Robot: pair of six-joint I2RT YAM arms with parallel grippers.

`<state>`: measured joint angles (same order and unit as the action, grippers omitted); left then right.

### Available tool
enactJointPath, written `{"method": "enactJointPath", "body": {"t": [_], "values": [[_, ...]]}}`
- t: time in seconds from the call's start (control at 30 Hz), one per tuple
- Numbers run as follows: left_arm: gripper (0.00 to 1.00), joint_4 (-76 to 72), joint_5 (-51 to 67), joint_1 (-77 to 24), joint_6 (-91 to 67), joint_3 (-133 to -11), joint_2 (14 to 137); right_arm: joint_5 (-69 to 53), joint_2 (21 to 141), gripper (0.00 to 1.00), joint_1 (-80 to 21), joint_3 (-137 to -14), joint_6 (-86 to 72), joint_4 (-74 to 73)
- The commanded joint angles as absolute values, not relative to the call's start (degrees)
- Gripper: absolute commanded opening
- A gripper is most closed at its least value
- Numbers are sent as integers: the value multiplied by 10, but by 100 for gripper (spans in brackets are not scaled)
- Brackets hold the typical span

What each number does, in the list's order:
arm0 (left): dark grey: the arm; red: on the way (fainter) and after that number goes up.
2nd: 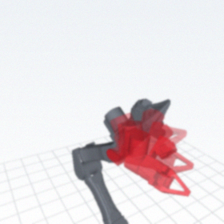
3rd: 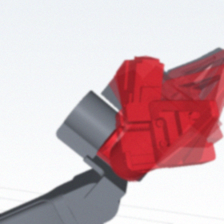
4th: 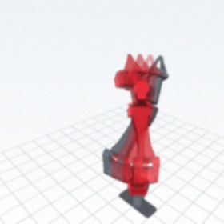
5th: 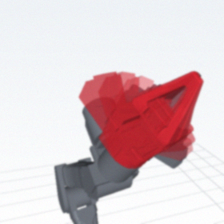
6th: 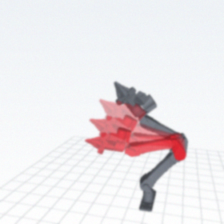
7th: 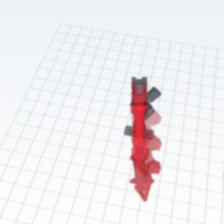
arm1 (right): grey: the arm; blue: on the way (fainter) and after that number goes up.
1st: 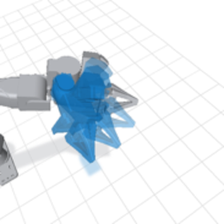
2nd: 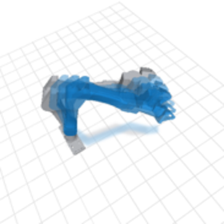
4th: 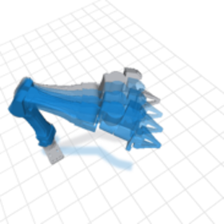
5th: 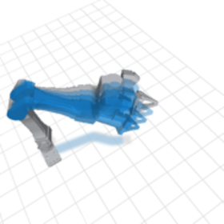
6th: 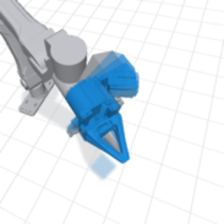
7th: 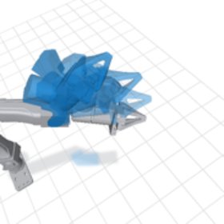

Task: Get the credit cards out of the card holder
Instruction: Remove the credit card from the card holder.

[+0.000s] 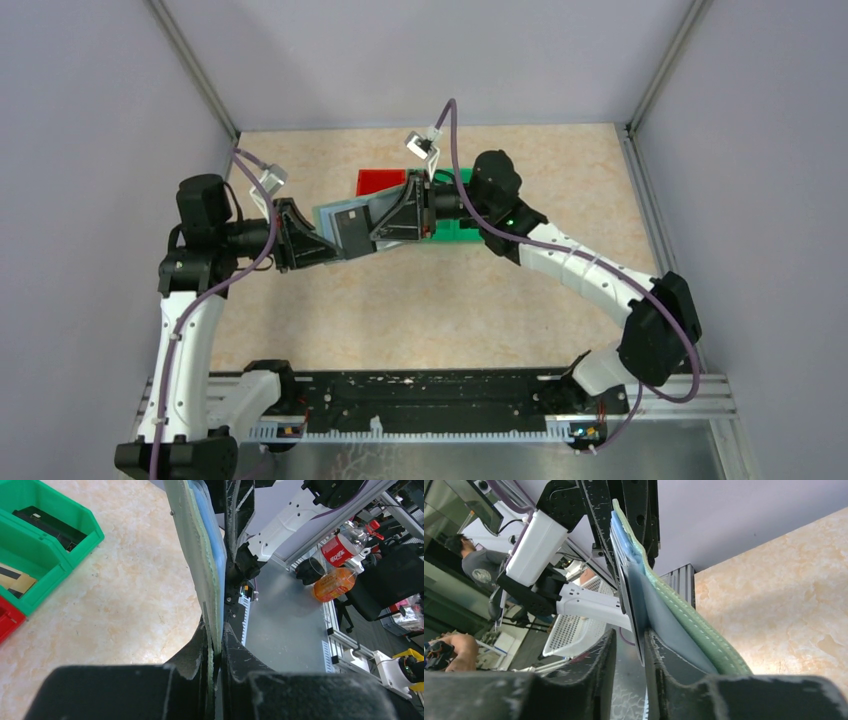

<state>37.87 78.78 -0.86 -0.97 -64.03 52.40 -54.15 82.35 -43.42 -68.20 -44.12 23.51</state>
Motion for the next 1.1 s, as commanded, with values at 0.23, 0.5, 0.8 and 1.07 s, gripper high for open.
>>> {"method": "enactJointPath", "body": {"t": [0.23,0.5,0.8,1.07], "values": [[0,360,772,-10,-22,-621,533,-550,851,3,-434,-677,-492,378],[0,376,749,-9,-24,-641,545,-542,866,0,-411,-589,-640,637],[0,372,745,-9,-41,-660,552,-512,847,0,-397,-539,-675,686],[0,372,745,-10,-48,-666,553,-479,816,0,-394,-503,-635,655]]}}
